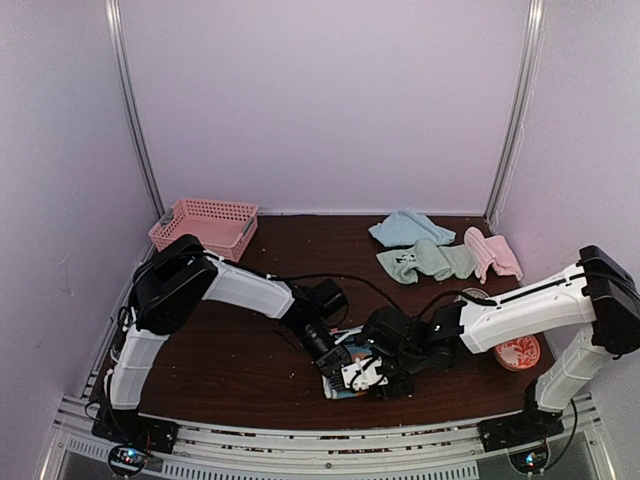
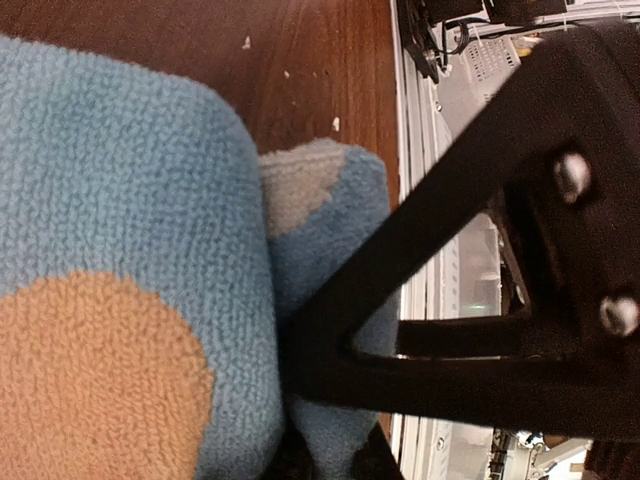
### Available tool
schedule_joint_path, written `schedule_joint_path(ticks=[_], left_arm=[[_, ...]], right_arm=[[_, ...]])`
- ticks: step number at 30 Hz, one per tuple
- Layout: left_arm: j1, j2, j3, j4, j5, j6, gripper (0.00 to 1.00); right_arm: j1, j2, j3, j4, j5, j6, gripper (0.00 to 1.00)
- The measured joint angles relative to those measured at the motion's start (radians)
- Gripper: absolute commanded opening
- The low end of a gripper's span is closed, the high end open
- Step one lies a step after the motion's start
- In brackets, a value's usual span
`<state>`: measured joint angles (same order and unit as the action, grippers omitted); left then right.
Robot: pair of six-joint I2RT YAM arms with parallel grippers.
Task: Roll the towels
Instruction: Roll the towel at the center of the board.
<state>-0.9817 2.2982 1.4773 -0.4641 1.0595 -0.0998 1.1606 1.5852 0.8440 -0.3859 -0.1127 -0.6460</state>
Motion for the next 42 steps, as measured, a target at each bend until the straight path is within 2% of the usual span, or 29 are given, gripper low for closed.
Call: schedule_joint_path(ticks=[1, 3, 7, 8, 14, 19, 21, 24, 28, 31, 35, 42], left_arm=[[0.000, 0.000, 0.000, 0.000, 0.000, 0.000, 0.07], [0.000, 0.000, 0.000, -0.002, -0.001, 0.000, 0.16], [0.006, -0.032, -0.031, 0.006, -0.024, 0.000, 0.39], [0.007, -0.059, -0.056, 0.014, -0.046, 0.000, 0.41], [0.087, -0.323, -0.264, 0.058, -0.288, -0.023, 0.44], [0.135, -0.543, -0.367, 0.124, -0.507, -0.041, 0.42], [0.126, -0.619, -0.405, 0.174, -0.558, -0.055, 0.43], [0.092, -0.726, -0.478, 0.282, -0.645, -0.067, 0.54], [-0.025, -0.831, -0.520, 0.384, -0.741, -0.017, 0.59], [-0.126, -0.811, -0.484, 0.399, -0.794, 0.063, 0.57], [-0.222, -0.686, -0.400, 0.337, -0.885, 0.209, 0.52], [-0.293, -0.470, -0.320, 0.194, -1.005, 0.388, 0.52]], right_arm=[[0.001, 0.006, 0.000, 0.002, -0.003, -0.006, 0.09], [0.000, 0.023, 0.007, 0.001, -0.016, -0.003, 0.03], [-0.011, 0.046, 0.043, -0.033, -0.055, -0.006, 0.01], [-0.016, 0.051, 0.053, -0.040, -0.076, -0.006, 0.00], [-0.101, 0.122, 0.161, -0.183, -0.276, -0.006, 0.00], [-0.232, 0.281, 0.336, -0.369, -0.484, 0.002, 0.00], [-0.288, 0.363, 0.418, -0.438, -0.565, 0.006, 0.00], [-0.359, 0.482, 0.533, -0.552, -0.684, 0.014, 0.00], [-0.415, 0.615, 0.642, -0.689, -0.818, 0.020, 0.00], [-0.436, 0.665, 0.671, -0.745, -0.884, 0.019, 0.00], [-0.441, 0.678, 0.675, -0.759, -0.908, 0.019, 0.01], [-0.441, 0.678, 0.675, -0.763, -0.908, 0.015, 0.02]])
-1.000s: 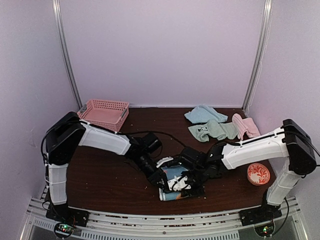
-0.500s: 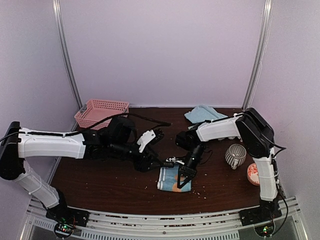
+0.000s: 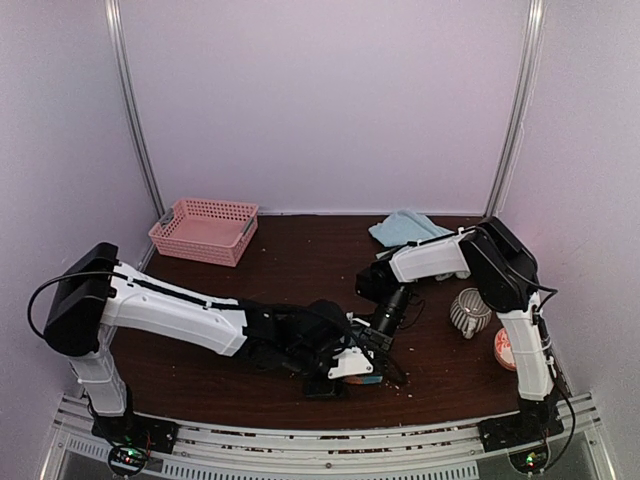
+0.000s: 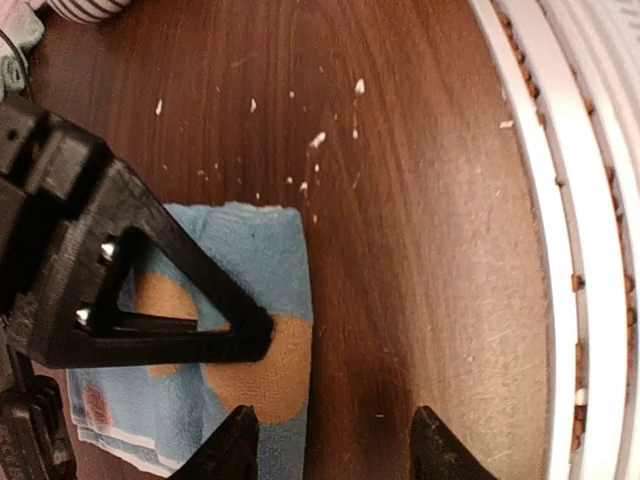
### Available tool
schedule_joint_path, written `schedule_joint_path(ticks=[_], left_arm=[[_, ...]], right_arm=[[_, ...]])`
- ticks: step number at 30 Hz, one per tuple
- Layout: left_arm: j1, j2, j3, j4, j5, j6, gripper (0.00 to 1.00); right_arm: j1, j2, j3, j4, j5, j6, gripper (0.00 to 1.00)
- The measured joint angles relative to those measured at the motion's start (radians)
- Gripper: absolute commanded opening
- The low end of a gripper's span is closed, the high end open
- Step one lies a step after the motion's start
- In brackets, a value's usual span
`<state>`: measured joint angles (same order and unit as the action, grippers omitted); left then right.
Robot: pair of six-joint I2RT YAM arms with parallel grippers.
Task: Roll the towels
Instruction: Roll the towel at the center of the board.
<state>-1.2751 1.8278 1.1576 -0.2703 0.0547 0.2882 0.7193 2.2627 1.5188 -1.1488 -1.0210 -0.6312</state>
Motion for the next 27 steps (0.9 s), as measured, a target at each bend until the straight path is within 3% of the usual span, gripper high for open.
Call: schedule_joint_path(ticks=[10, 17, 21, 27], left_arm=[[0.000, 0.063, 0.036, -0.011, -0.131, 0.098, 0.51], [0.000, 0.126, 0.048, -0.003, -0.172, 0.127, 0.35], [0.000, 0.133, 0.054, 0.007, -0.168, 0.127, 0.23], [0.000, 0.134, 0.064, 0.007, -0.146, 0.099, 0.16]], right_arm=[[0.000, 0.000, -0.001, -0.006, -0.001, -0.018, 0.02], [0.001, 0.000, 0.001, -0.023, 0.002, -0.033, 0.06], [0.001, 0.000, 0.006, -0.040, 0.008, -0.040, 0.18], [-0.005, -0.032, 0.052, -0.129, 0.063, -0.103, 0.35]])
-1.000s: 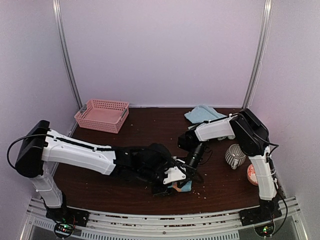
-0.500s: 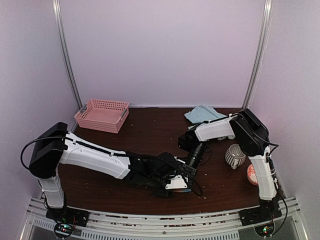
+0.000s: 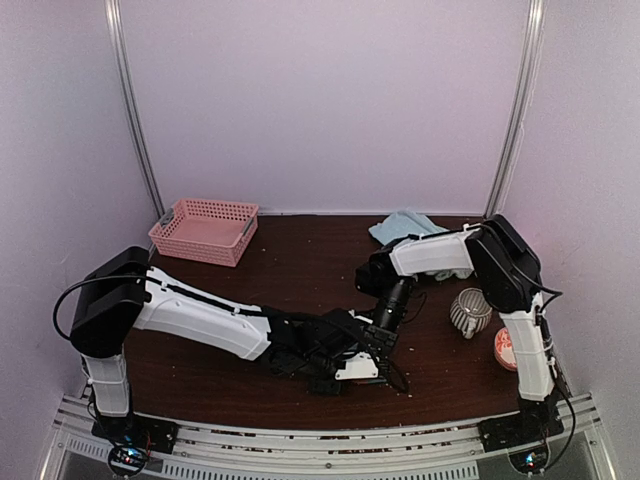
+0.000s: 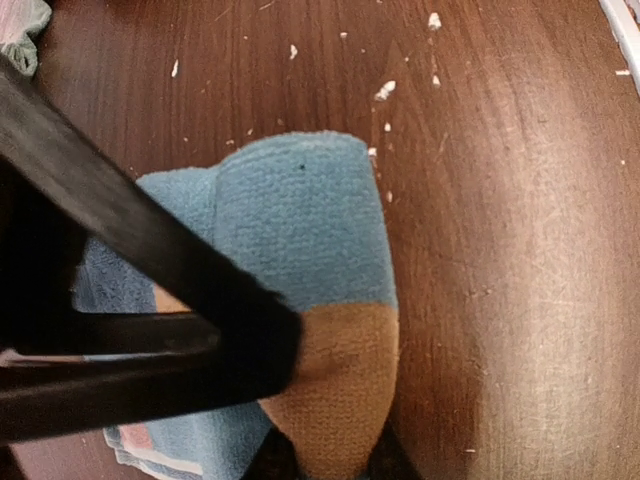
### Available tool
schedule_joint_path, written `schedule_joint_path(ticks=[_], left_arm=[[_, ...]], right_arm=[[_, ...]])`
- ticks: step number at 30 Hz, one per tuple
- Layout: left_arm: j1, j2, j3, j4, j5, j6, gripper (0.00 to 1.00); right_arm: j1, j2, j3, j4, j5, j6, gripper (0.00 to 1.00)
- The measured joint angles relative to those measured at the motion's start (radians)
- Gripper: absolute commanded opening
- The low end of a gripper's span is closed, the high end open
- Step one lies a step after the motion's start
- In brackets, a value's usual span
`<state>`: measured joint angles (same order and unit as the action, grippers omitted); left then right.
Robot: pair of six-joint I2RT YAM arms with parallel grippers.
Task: Roll the towels
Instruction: Roll the towel at the center of the board.
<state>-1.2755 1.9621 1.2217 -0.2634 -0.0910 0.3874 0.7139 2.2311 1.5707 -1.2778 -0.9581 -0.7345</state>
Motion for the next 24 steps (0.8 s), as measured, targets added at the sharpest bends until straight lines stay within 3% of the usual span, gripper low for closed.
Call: schedule_joint_path(ticks=[5, 9, 17, 24], left_arm=[[-0.001, 0.000, 0.000, -0.006, 0.016, -0.032, 0.15], [-0.001, 0.000, 0.003, -0.013, 0.027, -0.058, 0.14], [-0.003, 0.000, 0.038, -0.078, 0.077, -0.095, 0.15], [-0.002, 0.000, 0.069, -0.121, 0.143, -0.123, 0.12]], right_arm=[[-0.060, -0.131, 0.008, -0.021, 0.062, 0.002, 0.30], [-0.097, -0.214, -0.020, 0.068, 0.158, 0.106, 0.22], [-0.042, -0.074, -0.025, 0.179, 0.282, 0.207, 0.16], [-0.009, -0.050, 0.050, 0.201, 0.372, 0.305, 0.16]])
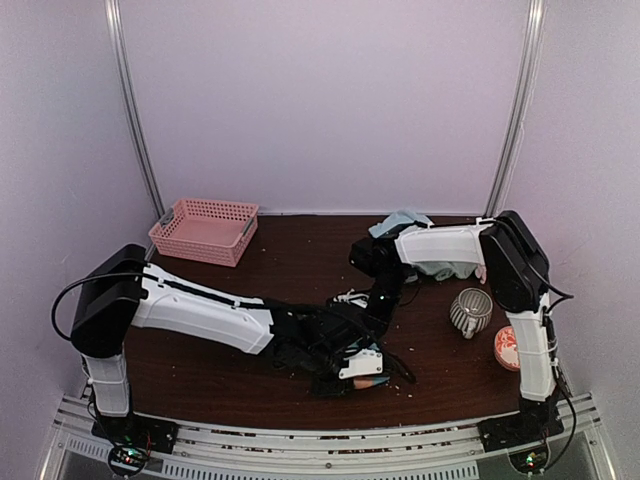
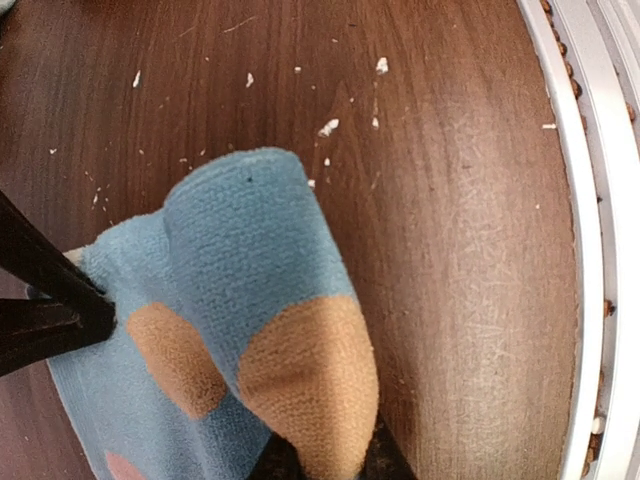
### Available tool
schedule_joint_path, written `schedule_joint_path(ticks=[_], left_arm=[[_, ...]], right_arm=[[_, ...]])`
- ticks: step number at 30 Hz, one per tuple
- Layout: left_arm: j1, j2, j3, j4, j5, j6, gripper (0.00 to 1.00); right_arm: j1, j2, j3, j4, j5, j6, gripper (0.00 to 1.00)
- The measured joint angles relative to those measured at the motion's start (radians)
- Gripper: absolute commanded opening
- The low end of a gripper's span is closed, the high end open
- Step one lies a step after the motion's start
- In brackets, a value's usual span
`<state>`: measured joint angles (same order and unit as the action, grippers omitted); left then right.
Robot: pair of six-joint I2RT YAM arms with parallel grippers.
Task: Roll the towels
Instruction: Roll the towel at the center of the board.
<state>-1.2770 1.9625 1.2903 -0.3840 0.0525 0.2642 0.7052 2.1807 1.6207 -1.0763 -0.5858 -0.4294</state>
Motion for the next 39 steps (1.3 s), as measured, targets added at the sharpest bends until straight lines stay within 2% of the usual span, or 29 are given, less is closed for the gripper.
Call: schedule_joint_path(ticks=[6, 11, 14, 18, 23, 25, 27, 30, 33, 36, 39], left_arm=[[0.016, 0.046, 0.028, -0.006, 0.055, -0.025, 0.10], [0.051, 0.080, 0.068, -0.010, 0.183, -0.048, 0.10], [0.092, 0.108, 0.092, -0.009, 0.297, -0.077, 0.10], [0.156, 0.145, 0.117, -0.019, 0.462, -0.121, 0.10], [0.228, 0.265, 0.247, -0.101, 0.691, -0.194, 0.08], [0.253, 0.313, 0.289, -0.126, 0.786, -0.229, 0.08], [0.271, 0.340, 0.305, -0.138, 0.851, -0.256, 0.08], [0.288, 0.366, 0.317, -0.142, 0.917, -0.291, 0.11], [0.292, 0.373, 0.323, -0.147, 0.934, -0.315, 0.12], [0.292, 0.380, 0.335, -0.164, 0.934, -0.337, 0.12], [0.292, 0.383, 0.340, -0.171, 0.934, -0.352, 0.12]], right_arm=[[-0.001, 0.023, 0.072, -0.036, -0.005, -0.014, 0.25], [-0.060, 0.002, 0.202, -0.097, -0.095, -0.089, 0.30], [-0.114, -0.074, 0.241, -0.133, -0.154, -0.124, 0.31], [-0.176, -0.261, 0.224, -0.136, -0.202, -0.153, 0.34], [-0.178, -0.612, 0.055, -0.060, -0.243, -0.195, 0.48], [-0.144, -0.753, -0.029, -0.044, -0.261, -0.244, 0.52], [-0.070, -0.853, -0.100, -0.049, -0.259, -0.310, 0.52], [0.057, -0.900, -0.188, -0.047, -0.217, -0.354, 0.48], [0.184, -0.896, -0.346, 0.027, -0.099, -0.338, 0.48], [0.251, -0.875, -0.531, 0.145, 0.078, -0.300, 0.49], [0.291, -0.830, -0.645, 0.237, 0.201, -0.280, 0.52]])
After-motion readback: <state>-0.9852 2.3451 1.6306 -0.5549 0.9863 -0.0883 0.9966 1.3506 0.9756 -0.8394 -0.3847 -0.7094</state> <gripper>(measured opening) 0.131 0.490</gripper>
